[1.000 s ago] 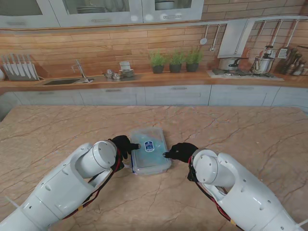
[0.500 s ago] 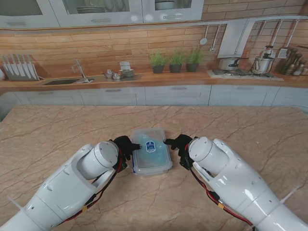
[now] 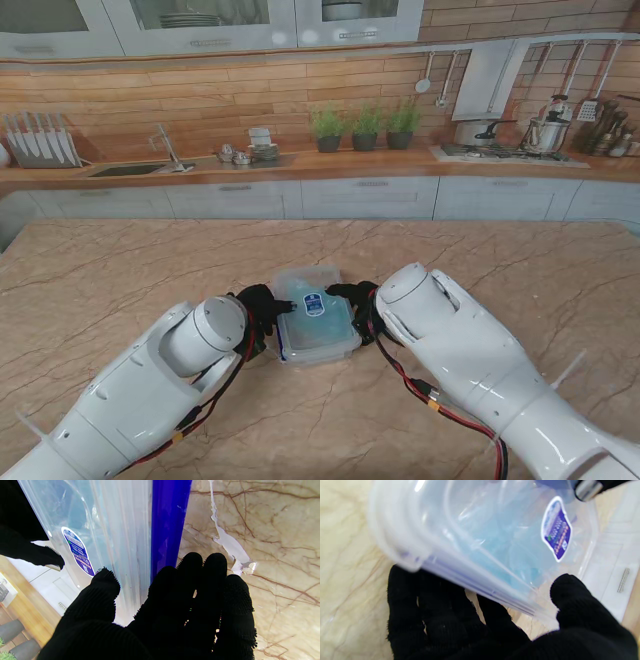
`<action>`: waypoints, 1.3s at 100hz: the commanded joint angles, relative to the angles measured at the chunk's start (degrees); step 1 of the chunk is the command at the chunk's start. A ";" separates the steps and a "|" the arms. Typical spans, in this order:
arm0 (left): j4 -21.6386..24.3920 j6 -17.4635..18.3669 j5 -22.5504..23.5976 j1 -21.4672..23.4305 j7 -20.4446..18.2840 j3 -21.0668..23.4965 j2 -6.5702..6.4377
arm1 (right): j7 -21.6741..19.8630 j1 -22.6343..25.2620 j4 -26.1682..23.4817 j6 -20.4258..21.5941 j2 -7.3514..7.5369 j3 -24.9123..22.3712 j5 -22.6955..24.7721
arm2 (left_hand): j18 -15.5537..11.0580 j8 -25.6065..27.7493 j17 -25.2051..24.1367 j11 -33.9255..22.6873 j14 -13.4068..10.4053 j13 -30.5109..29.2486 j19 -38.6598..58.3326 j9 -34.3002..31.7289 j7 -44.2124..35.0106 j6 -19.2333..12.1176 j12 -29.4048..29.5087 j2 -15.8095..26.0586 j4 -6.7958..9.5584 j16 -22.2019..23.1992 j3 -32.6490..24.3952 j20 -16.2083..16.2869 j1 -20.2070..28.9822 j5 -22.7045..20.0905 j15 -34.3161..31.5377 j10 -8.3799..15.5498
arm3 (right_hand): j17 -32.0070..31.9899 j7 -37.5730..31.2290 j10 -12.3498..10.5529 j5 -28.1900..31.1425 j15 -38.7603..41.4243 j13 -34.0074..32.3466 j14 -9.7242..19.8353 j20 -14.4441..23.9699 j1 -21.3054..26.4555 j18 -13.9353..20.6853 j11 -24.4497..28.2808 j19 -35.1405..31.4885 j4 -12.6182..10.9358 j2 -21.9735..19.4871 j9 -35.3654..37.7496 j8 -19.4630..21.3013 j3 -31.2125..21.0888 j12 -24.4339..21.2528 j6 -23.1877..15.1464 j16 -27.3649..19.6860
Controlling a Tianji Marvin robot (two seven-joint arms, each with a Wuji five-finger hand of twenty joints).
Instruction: Fold the bubble film and place it into the plastic crate
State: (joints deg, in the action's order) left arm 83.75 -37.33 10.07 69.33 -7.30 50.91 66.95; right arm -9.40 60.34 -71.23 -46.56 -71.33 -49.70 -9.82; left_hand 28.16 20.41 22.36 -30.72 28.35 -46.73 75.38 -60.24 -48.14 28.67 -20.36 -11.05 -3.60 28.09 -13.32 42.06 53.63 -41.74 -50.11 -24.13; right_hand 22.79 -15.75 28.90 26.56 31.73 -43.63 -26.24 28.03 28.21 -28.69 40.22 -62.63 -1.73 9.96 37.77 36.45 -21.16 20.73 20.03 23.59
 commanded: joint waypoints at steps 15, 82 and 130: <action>-0.68 -0.13 -0.27 1.14 -0.39 -1.45 0.89 | 5.05 1.57 1.34 -0.18 -3.67 -1.16 -0.15 | -2.49 -0.54 -0.92 -1.05 1.41 -0.28 2.67 -0.19 -0.99 -9.13 -0.36 -3.09 1.39 -0.33 -4.36 0.64 10.19 1.35 -0.54 1.50 | -1.19 0.71 -3.11 -8.29 2.97 1.29 -2.16 -0.13 2.14 0.10 -7.02 -0.57 0.59 2.23 -11.24 -1.93 -0.13 -2.93 -13.21 2.46; -0.64 -0.64 -0.37 0.55 -1.98 -2.31 0.45 | 13.54 3.68 1.96 -1.24 -5.54 -3.60 5.27 | -2.35 -0.88 -2.53 -0.22 1.45 1.33 1.52 0.85 -0.40 -9.48 -0.11 -2.63 1.31 -0.47 -3.87 0.23 10.38 1.49 0.52 1.48 | 3.63 -5.43 -0.63 -8.51 48.87 -14.37 7.59 3.62 2.77 6.74 0.45 -14.26 2.37 14.81 -15.18 -9.54 -10.40 -1.03 -8.90 16.80; -0.47 -0.37 -0.74 0.39 -2.67 -2.83 0.31 | 10.94 3.24 0.05 7.65 -2.44 2.28 15.29 | -2.30 -0.88 -3.22 0.09 1.57 1.85 1.02 1.19 0.04 -9.56 -0.05 -2.29 1.26 -0.43 -3.38 0.09 10.26 1.49 0.97 1.41 | 18.59 -11.19 5.58 31.08 56.37 -30.75 10.38 1.87 6.56 7.03 6.24 -24.78 3.81 14.19 15.29 -6.20 -15.61 0.95 -5.29 14.12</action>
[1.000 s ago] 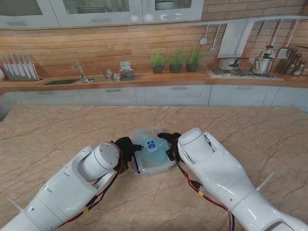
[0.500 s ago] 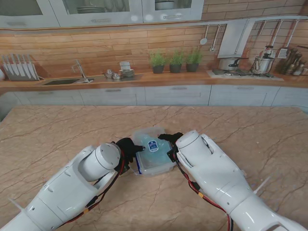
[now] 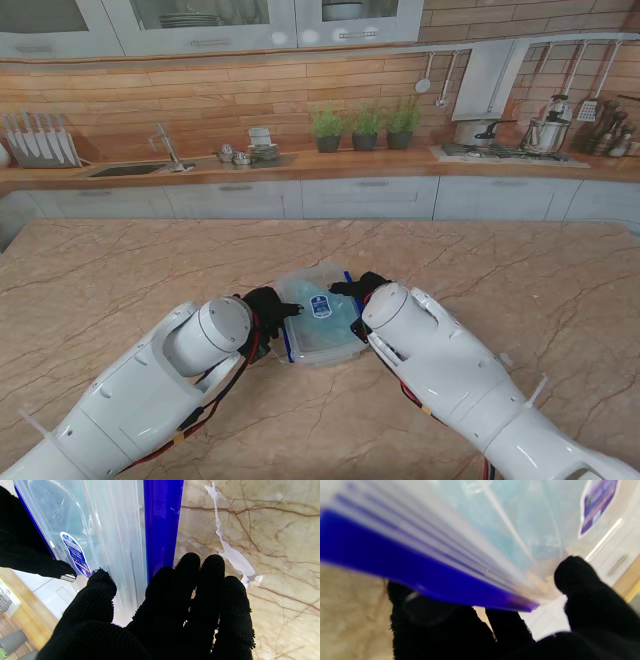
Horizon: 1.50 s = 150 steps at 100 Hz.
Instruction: Fold the bubble film and place it into the plastic crate
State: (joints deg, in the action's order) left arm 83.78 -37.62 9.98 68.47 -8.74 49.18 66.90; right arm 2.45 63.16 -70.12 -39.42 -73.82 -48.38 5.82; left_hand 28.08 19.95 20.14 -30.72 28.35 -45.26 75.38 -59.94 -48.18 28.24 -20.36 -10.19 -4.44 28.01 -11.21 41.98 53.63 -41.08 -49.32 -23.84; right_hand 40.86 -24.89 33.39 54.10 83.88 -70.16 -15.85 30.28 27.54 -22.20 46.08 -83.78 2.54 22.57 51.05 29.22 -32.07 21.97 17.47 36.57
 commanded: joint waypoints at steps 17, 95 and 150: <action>0.21 0.60 -0.74 1.38 -1.17 -1.48 0.38 | -4.10 -0.83 -2.62 5.80 2.57 5.38 7.96 | -2.07 -0.32 -0.46 0.02 1.49 -0.20 1.31 0.37 0.02 -8.83 -0.05 -3.28 2.12 -0.30 -5.61 0.26 10.22 0.47 0.03 1.13 | 0.42 -4.51 0.15 7.53 3.76 -4.20 -0.48 -0.52 8.03 0.02 0.66 -3.29 -0.87 0.41 5.27 1.80 -4.84 -0.40 -3.71 1.30; 0.64 2.67 1.11 2.34 5.99 -0.18 2.39 | 2.97 1.25 -0.92 9.14 2.87 4.45 17.94 | -1.89 0.50 -5.44 1.50 3.68 6.18 -1.03 7.58 11.25 -9.70 -0.22 4.03 3.62 0.28 -0.68 -0.18 -0.39 6.33 2.02 -0.39 | 2.48 -11.62 -2.57 7.01 7.77 -4.36 1.66 -0.06 7.21 0.05 6.78 -6.24 -1.71 -2.19 9.52 -2.71 -5.58 1.05 -7.83 4.19; 1.08 -0.06 0.40 7.03 15.46 4.06 5.12 | 5.17 3.79 -2.33 5.83 1.60 1.01 13.01 | -0.50 -1.79 -8.12 4.72 5.12 8.93 -2.69 10.40 20.37 -2.76 1.14 11.59 2.79 -0.22 10.62 -0.73 0.71 13.52 4.73 -0.89 | -2.84 -4.68 -1.80 4.63 1.64 -4.13 -1.59 -0.65 3.16 -1.87 5.49 -3.41 -2.73 -5.11 5.55 3.81 0.16 0.99 -5.48 0.32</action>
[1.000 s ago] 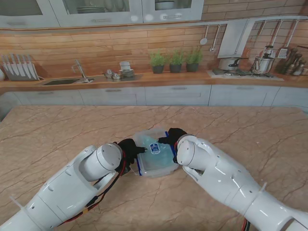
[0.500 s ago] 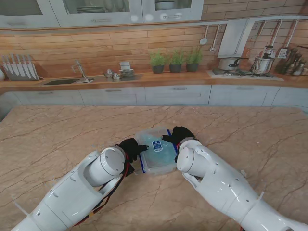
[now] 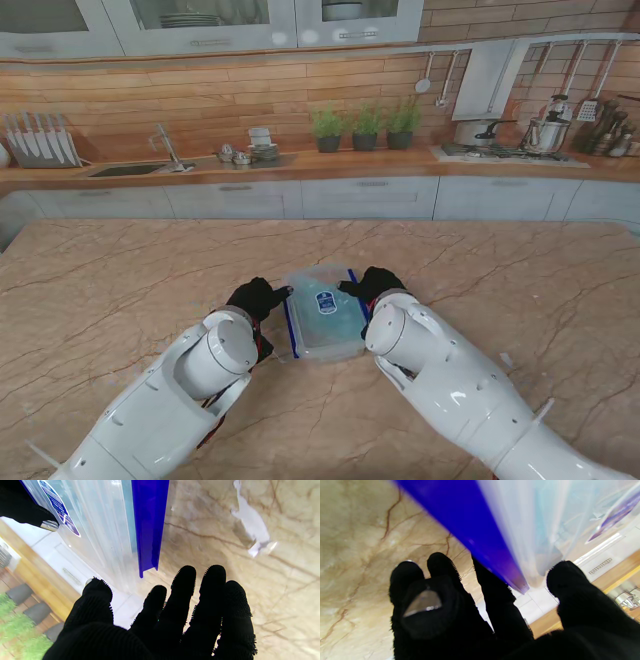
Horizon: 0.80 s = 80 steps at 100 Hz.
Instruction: Fold the bubble film and place it into the plastic crate
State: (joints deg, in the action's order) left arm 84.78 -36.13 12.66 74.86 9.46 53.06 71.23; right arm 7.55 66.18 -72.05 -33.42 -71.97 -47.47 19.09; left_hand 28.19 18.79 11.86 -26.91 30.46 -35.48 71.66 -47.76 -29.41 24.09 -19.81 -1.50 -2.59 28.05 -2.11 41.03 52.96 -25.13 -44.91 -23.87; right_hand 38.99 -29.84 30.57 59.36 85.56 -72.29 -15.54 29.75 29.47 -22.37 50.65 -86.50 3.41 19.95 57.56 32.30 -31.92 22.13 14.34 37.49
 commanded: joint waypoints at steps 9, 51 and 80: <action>-0.36 -3.32 -6.13 0.64 -3.16 0.81 1.41 | 0.09 0.98 -0.64 -0.22 -0.25 -0.03 -0.41 | -0.52 -0.90 -0.20 1.82 3.19 -0.24 0.74 -1.22 2.08 2.59 1.01 3.51 0.74 -0.55 2.86 0.06 0.58 -3.59 1.09 -2.23 | -1.55 0.54 0.93 -0.83 -0.53 -1.99 -2.16 -0.20 1.29 -1.80 0.85 -0.25 -3.75 -2.72 -1.22 0.78 0.49 0.85 -2.47 -0.99; -5.19 -7.77 -24.58 -1.25 -3.65 3.15 4.94 | -0.32 1.40 -1.64 0.05 -0.27 -0.24 -1.69 | 5.07 -16.85 0.85 5.29 7.03 4.02 -2.93 11.20 30.84 0.16 2.15 5.37 1.28 -0.83 3.03 0.33 -2.91 2.66 2.83 -7.11 | -3.15 1.18 1.05 -1.40 -1.66 -1.93 -2.96 -0.15 1.60 -1.87 0.79 0.73 -4.25 -3.42 -1.69 1.07 2.23 0.97 -2.43 -2.09; -5.37 -4.11 -39.64 0.67 5.14 8.46 8.18 | -0.70 1.53 -1.91 0.10 -0.10 -0.12 -1.46 | 2.25 -14.56 -9.33 7.71 2.72 18.46 -10.25 29.62 28.53 -9.65 3.73 3.39 2.22 -3.11 2.19 -6.18 -1.32 16.42 8.32 -1.74 | -3.63 1.49 0.97 -1.65 -1.99 -1.89 -3.18 -0.04 1.78 -1.82 0.77 1.03 -4.55 -3.71 -1.83 1.25 3.06 1.00 -2.61 -2.49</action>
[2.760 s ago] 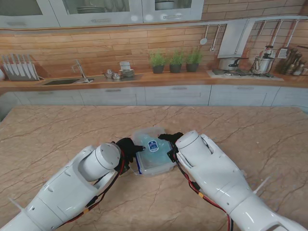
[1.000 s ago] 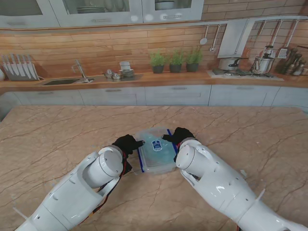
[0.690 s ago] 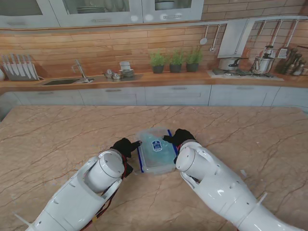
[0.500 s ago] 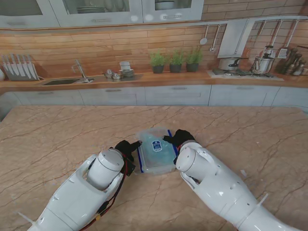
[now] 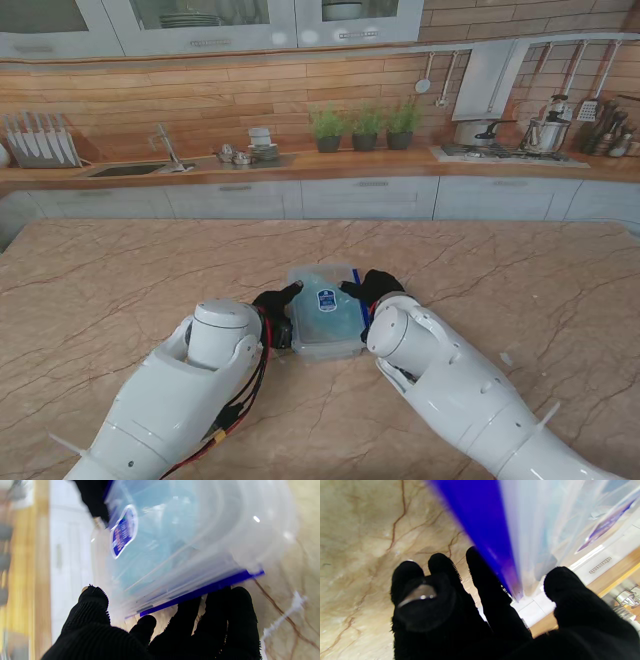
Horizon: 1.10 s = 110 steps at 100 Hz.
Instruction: Fold the bubble film and place it into the plastic crate
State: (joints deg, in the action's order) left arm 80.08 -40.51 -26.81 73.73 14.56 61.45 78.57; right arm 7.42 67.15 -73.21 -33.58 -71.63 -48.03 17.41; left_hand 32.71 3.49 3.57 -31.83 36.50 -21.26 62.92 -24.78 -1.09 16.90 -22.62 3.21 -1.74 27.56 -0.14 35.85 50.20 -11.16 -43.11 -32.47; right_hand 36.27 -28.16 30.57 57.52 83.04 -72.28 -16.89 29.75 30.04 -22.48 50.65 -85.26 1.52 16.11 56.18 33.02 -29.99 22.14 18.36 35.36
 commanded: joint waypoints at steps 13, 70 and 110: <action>-0.30 1.20 -3.06 2.31 2.14 1.44 1.27 | -0.53 0.85 -1.01 -0.05 -0.38 0.29 0.39 | -6.11 1.98 -0.62 8.77 -6.56 2.01 4.05 6.04 1.49 -2.09 4.66 -4.56 3.17 0.12 -1.82 0.41 3.35 2.84 0.95 8.63 | -1.10 -0.05 0.92 0.06 0.34 -1.91 -1.90 0.03 1.26 -1.63 0.72 -0.13 -2.78 0.03 -0.49 0.59 1.41 0.98 -6.62 -0.54; -1.00 -0.94 4.96 1.59 1.97 0.96 1.09 | -0.40 1.66 -1.53 -1.21 -0.28 -0.07 0.81 | -9.93 3.73 15.36 -4.79 -15.35 -15.03 20.58 -5.70 -7.18 2.47 -5.76 -19.30 1.45 35.18 -17.33 32.65 -2.21 1.76 -31.07 10.56 | -3.59 0.51 0.69 -0.36 -0.48 -0.84 -2.61 0.33 1.50 -1.11 0.41 1.00 -3.24 -0.25 -1.01 0.82 2.26 0.93 -6.78 -1.04; 0.28 -0.83 20.58 -0.87 -8.80 -5.57 -3.58 | -2.74 2.02 -3.93 -1.34 0.53 0.20 0.73 | -5.52 18.09 35.09 -13.34 -13.65 -32.66 31.40 -27.50 -38.99 -1.55 -15.37 -13.20 0.64 26.38 -7.88 16.88 2.83 -32.69 -37.00 9.77 | -3.86 -2.18 2.12 3.13 -2.51 -1.56 -3.91 0.30 2.17 -1.85 0.49 2.22 -3.16 -1.40 1.75 2.31 2.76 0.79 -5.20 -1.85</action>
State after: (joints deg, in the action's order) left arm 79.78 -41.76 -8.31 72.70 7.53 57.42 75.55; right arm 6.42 68.49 -75.37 -34.97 -71.17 -48.36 18.58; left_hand 25.59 19.82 37.62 -43.53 21.85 -52.79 90.35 -50.69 -33.21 20.04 -37.35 -10.36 -0.45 54.96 -8.37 54.84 46.73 -39.61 -79.07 -21.81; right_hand 32.75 -27.52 30.94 56.98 80.75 -72.17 -18.57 29.74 30.55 -22.48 50.64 -82.90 0.93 15.52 56.04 34.51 -27.64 22.15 16.94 34.40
